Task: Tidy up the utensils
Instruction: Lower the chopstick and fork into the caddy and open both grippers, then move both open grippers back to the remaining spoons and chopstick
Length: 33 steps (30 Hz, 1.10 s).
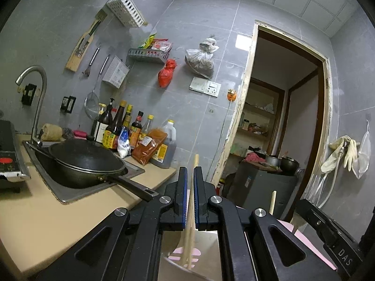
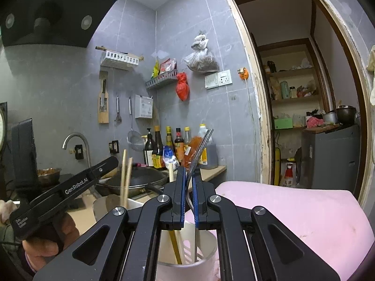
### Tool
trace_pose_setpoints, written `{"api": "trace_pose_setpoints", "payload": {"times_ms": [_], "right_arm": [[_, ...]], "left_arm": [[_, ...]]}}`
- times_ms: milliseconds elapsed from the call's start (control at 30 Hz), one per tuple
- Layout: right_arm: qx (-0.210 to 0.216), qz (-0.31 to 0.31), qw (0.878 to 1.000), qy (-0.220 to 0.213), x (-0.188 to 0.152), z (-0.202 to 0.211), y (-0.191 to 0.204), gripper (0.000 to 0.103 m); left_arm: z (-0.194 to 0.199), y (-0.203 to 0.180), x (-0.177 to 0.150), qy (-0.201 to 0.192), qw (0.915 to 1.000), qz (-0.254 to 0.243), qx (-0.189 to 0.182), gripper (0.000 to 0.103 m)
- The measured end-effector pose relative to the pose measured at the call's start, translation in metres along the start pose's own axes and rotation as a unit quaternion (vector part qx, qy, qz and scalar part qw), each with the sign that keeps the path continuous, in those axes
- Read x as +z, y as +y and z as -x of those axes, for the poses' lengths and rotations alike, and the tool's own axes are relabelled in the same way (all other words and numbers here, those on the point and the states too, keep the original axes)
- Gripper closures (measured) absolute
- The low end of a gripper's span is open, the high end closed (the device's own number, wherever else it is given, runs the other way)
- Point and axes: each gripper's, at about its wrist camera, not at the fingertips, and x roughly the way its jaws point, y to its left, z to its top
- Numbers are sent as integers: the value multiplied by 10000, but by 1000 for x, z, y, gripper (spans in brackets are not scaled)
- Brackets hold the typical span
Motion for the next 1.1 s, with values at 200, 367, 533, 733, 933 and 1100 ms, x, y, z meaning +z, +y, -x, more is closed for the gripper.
{"api": "trace_pose_setpoints", "payload": {"times_ms": [200,367,533,733,933,1100], "right_arm": [[-3,-1,10000,46,0,1,0,93],[29,-40,10000,-83,4,11,-1,79],[25,-64,9998,-210,14,27,-2,52],[-80,58,9996,-252,23,55,-4,25],[-390,131,9987,-313,31,92,-15,0],[-684,183,9968,-358,34,123,-29,0]], "left_arm": [[10,0,-1,131,9998,-55,-112,100],[17,-4,4,369,9990,-169,-212,100],[24,-10,5,831,9953,-341,-359,98],[41,-18,5,1037,9926,-391,-487,52],[62,-34,10,1021,9917,-501,-596,33],[75,-52,4,1055,9892,-650,-781,16]]}}
